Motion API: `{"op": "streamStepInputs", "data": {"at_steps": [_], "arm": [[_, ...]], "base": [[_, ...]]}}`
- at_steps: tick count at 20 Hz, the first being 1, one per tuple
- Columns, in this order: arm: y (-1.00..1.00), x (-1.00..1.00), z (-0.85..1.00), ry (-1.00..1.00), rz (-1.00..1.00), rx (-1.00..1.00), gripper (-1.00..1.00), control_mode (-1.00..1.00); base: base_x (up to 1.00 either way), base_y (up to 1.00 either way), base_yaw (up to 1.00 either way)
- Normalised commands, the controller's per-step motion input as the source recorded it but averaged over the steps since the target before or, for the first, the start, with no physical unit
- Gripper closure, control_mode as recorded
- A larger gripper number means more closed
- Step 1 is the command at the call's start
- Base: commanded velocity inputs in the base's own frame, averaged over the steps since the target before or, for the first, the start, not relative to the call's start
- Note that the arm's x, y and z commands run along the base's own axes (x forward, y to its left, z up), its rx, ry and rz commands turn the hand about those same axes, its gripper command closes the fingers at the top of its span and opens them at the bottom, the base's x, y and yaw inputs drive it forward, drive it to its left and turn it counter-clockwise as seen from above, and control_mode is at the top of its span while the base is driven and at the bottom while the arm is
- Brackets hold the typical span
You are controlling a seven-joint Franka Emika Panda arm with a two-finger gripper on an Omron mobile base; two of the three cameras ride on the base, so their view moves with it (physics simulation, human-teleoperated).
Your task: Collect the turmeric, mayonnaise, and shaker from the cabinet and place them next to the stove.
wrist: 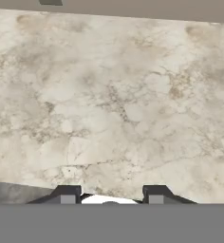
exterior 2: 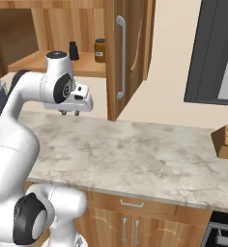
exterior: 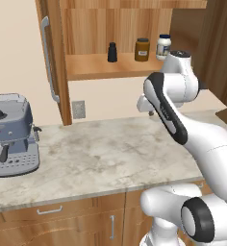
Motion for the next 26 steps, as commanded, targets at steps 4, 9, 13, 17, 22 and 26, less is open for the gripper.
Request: {"op": "streamStepInputs", "data": {"at_steps": [4,9,13,17,22,26], "arm": [[0.02,-0.53,0.00,-0.13,0.02,0.00,-1.00,-1.00],[0.07,-0.54,0.32,-0.53,0.02,-0.02,-1.00,-1.00],[0.14,0.03,0.56,-0.40,0.00,-0.01,-1.00,-1.00],[0.38,0.21,0.53,-0.33,0.00,0.00,-1.00,-1.00],[0.51,0.31,0.53,-0.27,0.00,0.04,-1.00,-1.00],[0.49,0.38,0.66,-0.17,0.01,0.06,-1.00,-1.00]], "base": [[0.00,0.00,0.00],[0.00,0.00,0.00],[0.00,0.00,0.00],[0.00,0.00,0.00],[0.00,0.00,0.00],[0.00,0.00,0.00]]}}
